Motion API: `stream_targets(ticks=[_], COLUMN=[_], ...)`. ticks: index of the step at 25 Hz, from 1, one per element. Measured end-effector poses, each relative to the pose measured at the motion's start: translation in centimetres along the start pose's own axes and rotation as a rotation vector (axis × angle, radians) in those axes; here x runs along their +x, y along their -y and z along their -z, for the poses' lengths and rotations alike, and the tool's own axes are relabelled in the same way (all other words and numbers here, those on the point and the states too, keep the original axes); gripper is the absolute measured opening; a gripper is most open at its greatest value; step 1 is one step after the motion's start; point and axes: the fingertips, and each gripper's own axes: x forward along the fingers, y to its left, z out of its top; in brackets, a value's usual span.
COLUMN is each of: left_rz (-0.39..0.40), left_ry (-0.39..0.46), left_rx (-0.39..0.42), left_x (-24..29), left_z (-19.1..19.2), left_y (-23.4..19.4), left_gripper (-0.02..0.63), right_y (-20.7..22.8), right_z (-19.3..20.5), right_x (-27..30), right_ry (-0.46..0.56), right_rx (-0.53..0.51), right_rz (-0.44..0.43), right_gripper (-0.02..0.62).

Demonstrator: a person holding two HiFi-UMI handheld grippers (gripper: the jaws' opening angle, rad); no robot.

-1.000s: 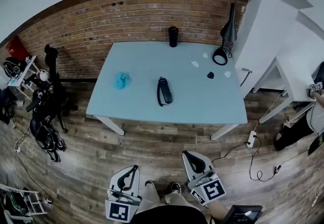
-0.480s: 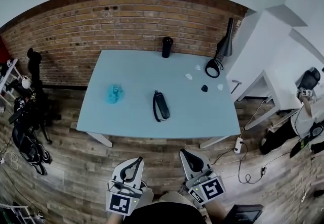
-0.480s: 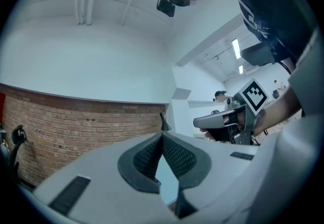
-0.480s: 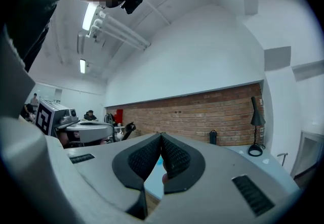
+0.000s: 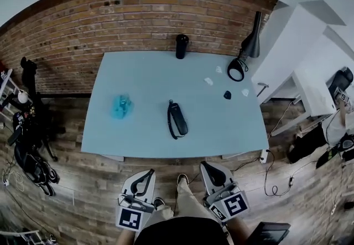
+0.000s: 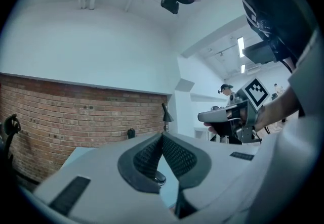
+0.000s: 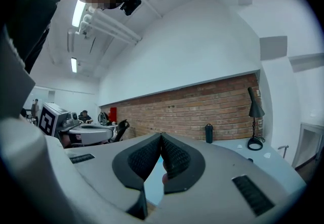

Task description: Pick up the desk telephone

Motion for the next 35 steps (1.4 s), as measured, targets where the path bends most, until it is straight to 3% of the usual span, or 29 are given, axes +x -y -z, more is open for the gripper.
stream_targets(ticks=[12, 15, 20, 23, 26, 28, 31, 35], left_rz=[-0.095, -0.106, -0.11, -0.072, -0.004, 0.03, 0.049, 0.009], left_ry=[-0.04, -0.04, -0.117, -0.113, -0.134, -0.107, 0.005, 0.0], left_rx=[0.02, 0.014, -0.061, -0.068, -0.072, -0.043, 0.053, 0.069], left_x=[12.1, 12.4, 11.9, 12.4, 13.0, 14.1, 15.6, 16.6], left_z=[-1.7, -1.0, 2.1, 2.3, 2.1, 1.3, -1.0, -1.2], left_y=[-2.3, -2.9, -6.8, -9.5, -12.2, -13.9, -15.7, -16.3], left_gripper=[0.018, 0.018, 0.018, 0.018, 0.018, 0.018, 0.018, 0.018], right_y=[13.5, 14.2, 15.1, 15.6, 15.0, 14.6, 14.7, 15.4], right_z=[2.3, 2.8, 1.9, 2.4, 3.1, 4.1, 6.5, 10.7], right_x=[10.6, 12.7, 16.2, 18.0, 19.7, 20.8, 22.1, 23.4], right_ry=[-0.023, -0.049, -0.065, -0.127, -0.203, -0.26, -0.343, -0.433], right_rx=[0.134, 0.135, 0.115, 0.088, 0.13, 0.142, 0.137, 0.247], right_rz=[-0.066, -0.076, -0.051, -0.01, -0.021, -0.043, -0.065, -0.133], right_gripper=[0.015, 0.015, 0.015, 0.015, 0.015, 0.017, 0.025, 0.038])
